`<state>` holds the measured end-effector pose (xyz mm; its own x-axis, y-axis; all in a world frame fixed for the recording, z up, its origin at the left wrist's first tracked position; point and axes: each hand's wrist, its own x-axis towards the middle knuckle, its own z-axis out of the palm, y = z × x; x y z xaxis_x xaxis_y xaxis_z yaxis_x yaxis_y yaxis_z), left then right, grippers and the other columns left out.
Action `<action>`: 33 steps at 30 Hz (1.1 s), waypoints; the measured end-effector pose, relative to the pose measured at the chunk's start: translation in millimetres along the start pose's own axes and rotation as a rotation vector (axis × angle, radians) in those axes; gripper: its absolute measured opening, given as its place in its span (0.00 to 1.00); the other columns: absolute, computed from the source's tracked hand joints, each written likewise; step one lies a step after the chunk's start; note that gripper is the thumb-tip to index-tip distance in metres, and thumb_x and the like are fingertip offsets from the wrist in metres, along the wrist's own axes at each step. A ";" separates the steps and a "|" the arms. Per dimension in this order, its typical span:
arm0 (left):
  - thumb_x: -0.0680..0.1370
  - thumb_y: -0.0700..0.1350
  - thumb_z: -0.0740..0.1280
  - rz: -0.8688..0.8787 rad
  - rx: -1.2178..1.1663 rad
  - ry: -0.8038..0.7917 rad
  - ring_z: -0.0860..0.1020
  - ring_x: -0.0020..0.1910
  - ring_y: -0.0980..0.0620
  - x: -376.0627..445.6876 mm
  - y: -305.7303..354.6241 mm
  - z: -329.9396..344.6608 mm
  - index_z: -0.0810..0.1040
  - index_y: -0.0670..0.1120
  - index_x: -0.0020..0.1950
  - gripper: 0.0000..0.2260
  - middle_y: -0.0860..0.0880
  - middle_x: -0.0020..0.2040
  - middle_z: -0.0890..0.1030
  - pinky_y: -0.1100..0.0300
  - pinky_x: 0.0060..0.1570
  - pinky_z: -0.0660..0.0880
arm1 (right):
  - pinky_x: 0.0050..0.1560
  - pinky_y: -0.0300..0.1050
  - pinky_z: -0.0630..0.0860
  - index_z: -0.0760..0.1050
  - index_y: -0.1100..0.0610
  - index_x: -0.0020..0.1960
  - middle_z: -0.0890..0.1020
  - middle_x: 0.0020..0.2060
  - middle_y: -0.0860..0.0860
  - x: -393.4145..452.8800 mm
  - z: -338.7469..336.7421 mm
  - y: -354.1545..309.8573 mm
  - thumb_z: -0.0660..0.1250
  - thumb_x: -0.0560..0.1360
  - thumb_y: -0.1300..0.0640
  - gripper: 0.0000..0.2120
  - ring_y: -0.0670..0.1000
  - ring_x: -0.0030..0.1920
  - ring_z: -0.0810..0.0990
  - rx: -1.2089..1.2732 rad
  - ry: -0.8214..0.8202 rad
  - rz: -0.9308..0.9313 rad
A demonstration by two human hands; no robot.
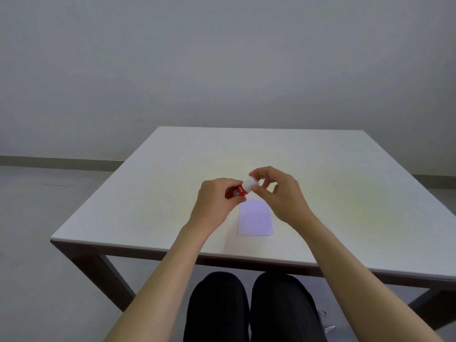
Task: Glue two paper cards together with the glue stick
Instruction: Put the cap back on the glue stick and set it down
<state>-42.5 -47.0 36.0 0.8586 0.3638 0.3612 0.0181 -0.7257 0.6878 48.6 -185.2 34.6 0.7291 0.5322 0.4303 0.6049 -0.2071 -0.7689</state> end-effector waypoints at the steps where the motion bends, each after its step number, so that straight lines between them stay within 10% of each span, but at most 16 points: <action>1: 0.70 0.41 0.74 0.004 0.003 0.004 0.81 0.42 0.47 -0.3 1.0 0.6 0.84 0.46 0.51 0.10 0.47 0.42 0.85 0.51 0.48 0.77 | 0.36 0.27 0.67 0.79 0.52 0.49 0.79 0.39 0.39 0.1 -0.7 -0.5 0.69 0.73 0.58 0.05 0.39 0.35 0.73 -0.015 -0.004 0.013; 7: 0.70 0.40 0.73 0.034 0.096 0.000 0.78 0.41 0.51 -5.5 2.7 6.0 0.83 0.47 0.54 0.13 0.49 0.45 0.84 0.61 0.43 0.71 | 0.30 0.45 0.61 0.65 0.55 0.31 0.70 0.26 0.52 1.7 0.3 -1.5 0.56 0.78 0.42 0.22 0.55 0.30 0.68 -0.486 -0.103 0.116; 11: 0.70 0.41 0.74 0.018 0.111 0.008 0.79 0.43 0.49 -3.3 0.7 2.2 0.83 0.47 0.54 0.13 0.48 0.45 0.85 0.58 0.45 0.74 | 0.41 0.39 0.72 0.71 0.50 0.61 0.77 0.43 0.47 -3.3 -9.3 -4.5 0.64 0.77 0.53 0.13 0.52 0.37 0.78 -0.190 -0.220 -0.015; 13: 0.70 0.40 0.74 0.020 0.116 0.002 0.80 0.43 0.49 -2.7 0.3 1.4 0.83 0.46 0.54 0.13 0.48 0.45 0.85 0.57 0.45 0.75 | 0.38 0.43 0.72 0.75 0.54 0.52 0.78 0.40 0.48 -2.9 -4.5 -4.2 0.62 0.77 0.54 0.06 0.53 0.36 0.77 -0.250 -0.175 -0.001; 16: 0.69 0.40 0.74 0.039 0.121 0.004 0.79 0.42 0.50 -4.7 1.9 4.8 0.83 0.47 0.52 0.12 0.49 0.44 0.85 0.58 0.44 0.74 | 0.34 0.50 0.70 0.72 0.62 0.37 0.79 0.32 0.55 -1.6 2.1 -4.2 0.56 0.79 0.46 0.22 0.59 0.34 0.75 -0.424 -0.078 0.128; 21: 0.70 0.41 0.74 0.013 0.103 0.019 0.79 0.42 0.50 -2.7 -1.2 3.6 0.84 0.47 0.52 0.12 0.49 0.44 0.85 0.57 0.44 0.75 | 0.40 0.50 0.75 0.72 0.53 0.54 0.78 0.38 0.49 -7.4 -4.3 -7.4 0.63 0.77 0.51 0.09 0.54 0.35 0.78 -0.239 -0.210 0.028; 26: 0.68 0.42 0.74 0.027 0.127 0.000 0.80 0.42 0.50 -4.0 -1.8 6.3 0.83 0.48 0.50 0.11 0.51 0.43 0.85 0.56 0.44 0.75 | 0.32 0.46 0.64 0.68 0.61 0.31 0.74 0.28 0.57 -6.0 5.3 -5.1 0.52 0.78 0.39 0.29 0.55 0.31 0.70 -0.439 -0.098 0.241; 33: 0.68 0.42 0.75 -0.192 -0.088 0.253 0.82 0.31 0.54 37.6 -23.6 -5.7 0.71 0.46 0.41 0.12 0.53 0.32 0.82 0.63 0.35 0.70 | 0.39 0.50 0.75 0.76 0.60 0.41 0.73 0.27 0.52 -27.0 0.1 1.1 0.58 0.78 0.45 0.20 0.55 0.32 0.74 -0.153 -0.039 0.273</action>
<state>-13.5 -12.8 37.0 0.6889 0.6310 0.3567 0.1140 -0.5803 0.8064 29.6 -199.7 22.2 0.8599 0.4708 0.1971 0.4321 -0.4660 -0.7720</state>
